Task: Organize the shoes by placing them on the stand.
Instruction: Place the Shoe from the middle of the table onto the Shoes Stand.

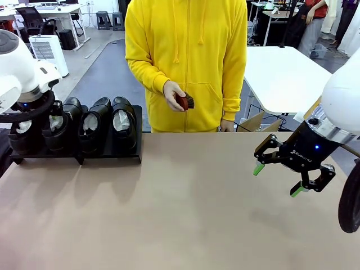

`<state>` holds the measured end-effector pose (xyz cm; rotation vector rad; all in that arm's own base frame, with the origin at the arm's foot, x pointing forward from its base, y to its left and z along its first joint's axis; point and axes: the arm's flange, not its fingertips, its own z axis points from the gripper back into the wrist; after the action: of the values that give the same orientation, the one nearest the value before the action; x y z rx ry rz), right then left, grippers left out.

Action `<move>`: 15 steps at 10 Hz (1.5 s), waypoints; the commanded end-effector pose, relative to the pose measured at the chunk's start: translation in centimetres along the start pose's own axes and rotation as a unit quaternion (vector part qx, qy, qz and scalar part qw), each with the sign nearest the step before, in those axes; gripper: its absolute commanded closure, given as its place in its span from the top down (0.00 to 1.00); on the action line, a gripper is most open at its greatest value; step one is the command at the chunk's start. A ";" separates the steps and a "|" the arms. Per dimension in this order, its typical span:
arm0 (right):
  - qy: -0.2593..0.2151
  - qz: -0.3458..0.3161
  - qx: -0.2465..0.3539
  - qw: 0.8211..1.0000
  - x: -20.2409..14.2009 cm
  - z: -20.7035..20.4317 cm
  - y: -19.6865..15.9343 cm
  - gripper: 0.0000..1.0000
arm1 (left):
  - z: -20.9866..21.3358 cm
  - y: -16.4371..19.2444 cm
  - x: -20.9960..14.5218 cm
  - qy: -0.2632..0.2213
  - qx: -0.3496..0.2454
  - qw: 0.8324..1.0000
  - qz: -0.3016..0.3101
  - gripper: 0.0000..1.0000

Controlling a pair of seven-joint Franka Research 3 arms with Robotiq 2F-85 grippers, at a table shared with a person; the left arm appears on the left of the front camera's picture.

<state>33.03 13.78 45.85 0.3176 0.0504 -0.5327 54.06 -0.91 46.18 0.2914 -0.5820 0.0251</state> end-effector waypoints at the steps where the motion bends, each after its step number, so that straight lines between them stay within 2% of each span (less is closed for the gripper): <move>1: 0.000 0.008 -0.001 1.000 0.2 0.3 0.1 1.00 | 2.8 0.0 -1.5 -0.014 -0.014 1.000 0.009 1.00; 4: 0.000 0.008 -0.001 1.000 0.2 0.3 0.1 1.00 | 5.9 1.6 -2.4 -0.008 -0.025 0.999 0.024 1.00; 5: 0.000 0.008 -0.001 1.000 0.2 0.3 0.1 1.00 | 4.0 0.0 -1.2 -0.014 -0.020 1.000 0.016 1.00; 15: 0.000 0.008 -0.001 1.000 0.2 0.3 0.1 1.00 | 4.0 0.0 -1.2 -0.014 -0.020 1.000 0.016 1.00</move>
<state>33.03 13.79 45.85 0.3176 0.0503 -0.5325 50.82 -1.94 48.71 0.2336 -0.6050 0.0390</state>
